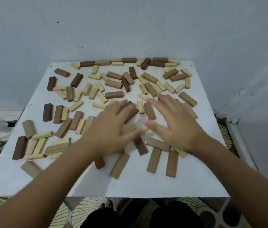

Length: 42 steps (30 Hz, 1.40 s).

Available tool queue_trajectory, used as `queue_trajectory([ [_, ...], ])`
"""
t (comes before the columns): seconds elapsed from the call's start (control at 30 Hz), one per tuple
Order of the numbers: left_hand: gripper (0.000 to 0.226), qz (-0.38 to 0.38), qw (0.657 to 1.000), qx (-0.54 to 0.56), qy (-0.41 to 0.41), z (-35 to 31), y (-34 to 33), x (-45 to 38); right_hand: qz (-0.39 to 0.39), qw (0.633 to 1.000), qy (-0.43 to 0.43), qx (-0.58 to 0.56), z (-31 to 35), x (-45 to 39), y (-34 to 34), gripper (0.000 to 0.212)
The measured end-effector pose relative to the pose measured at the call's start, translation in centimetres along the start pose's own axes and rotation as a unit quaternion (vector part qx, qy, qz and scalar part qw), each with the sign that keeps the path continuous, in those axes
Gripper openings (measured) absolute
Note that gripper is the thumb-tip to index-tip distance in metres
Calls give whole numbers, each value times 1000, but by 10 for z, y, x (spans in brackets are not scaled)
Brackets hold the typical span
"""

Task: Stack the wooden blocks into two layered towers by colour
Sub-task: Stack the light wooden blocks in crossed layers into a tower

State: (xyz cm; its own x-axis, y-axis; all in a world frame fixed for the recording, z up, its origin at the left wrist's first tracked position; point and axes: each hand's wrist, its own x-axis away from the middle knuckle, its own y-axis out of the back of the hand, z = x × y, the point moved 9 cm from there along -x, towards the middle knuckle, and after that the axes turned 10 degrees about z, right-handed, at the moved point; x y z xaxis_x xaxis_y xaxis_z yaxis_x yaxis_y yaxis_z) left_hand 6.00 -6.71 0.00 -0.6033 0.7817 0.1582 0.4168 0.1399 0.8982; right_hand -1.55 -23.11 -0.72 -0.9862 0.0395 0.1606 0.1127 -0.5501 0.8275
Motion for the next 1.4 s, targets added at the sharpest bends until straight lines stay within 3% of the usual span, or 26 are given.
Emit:
queue_trajectory([
  [0.13,88,111,988,-110,5,-8,-66,49,90,988,-23,125,-17,58,-50,90],
  [0.23,75,75,989,-125,12,0,-73,39,88,971,-29,221,-23,46,-66,99],
  [0.33,66,34,994,-106,13,11,-65,11,57,980,-17,192,-20,10,-57,89],
  [0.53,75,-18,996,-87,19,28,-29,-49,33,989,-3,145,-23,-66,-36,90],
  [0.6,67,-68,994,-89,-6,19,-23,-46,-6,993,6,120,-20,-60,-28,85],
  [0.67,58,-136,985,-100,-22,5,-24,-31,-112,989,14,96,-19,-35,-13,74],
  [0.73,63,-112,986,-118,-17,-9,-41,-24,-199,975,-27,91,-32,-6,-2,70],
  [0.77,67,-76,990,-122,-8,-13,-53,-26,-196,973,-75,92,-45,3,-3,75],
  [0.87,75,-19,988,-155,10,-22,-76,-41,-81,971,-207,92,-85,5,-20,99],
  [1.17,58,37,987,-155,24,-1,-50,-113,4,993,-105,50,-95,-74,3,98],
  [1.27,72,-18,989,-148,15,-26,-43,-118,-56,995,-75,32,-105,-65,18,94],
  [1.4,91,19,991,-134,-3,-56,-68,-127,-68,989,-105,73,-126,-56,28,79],
])
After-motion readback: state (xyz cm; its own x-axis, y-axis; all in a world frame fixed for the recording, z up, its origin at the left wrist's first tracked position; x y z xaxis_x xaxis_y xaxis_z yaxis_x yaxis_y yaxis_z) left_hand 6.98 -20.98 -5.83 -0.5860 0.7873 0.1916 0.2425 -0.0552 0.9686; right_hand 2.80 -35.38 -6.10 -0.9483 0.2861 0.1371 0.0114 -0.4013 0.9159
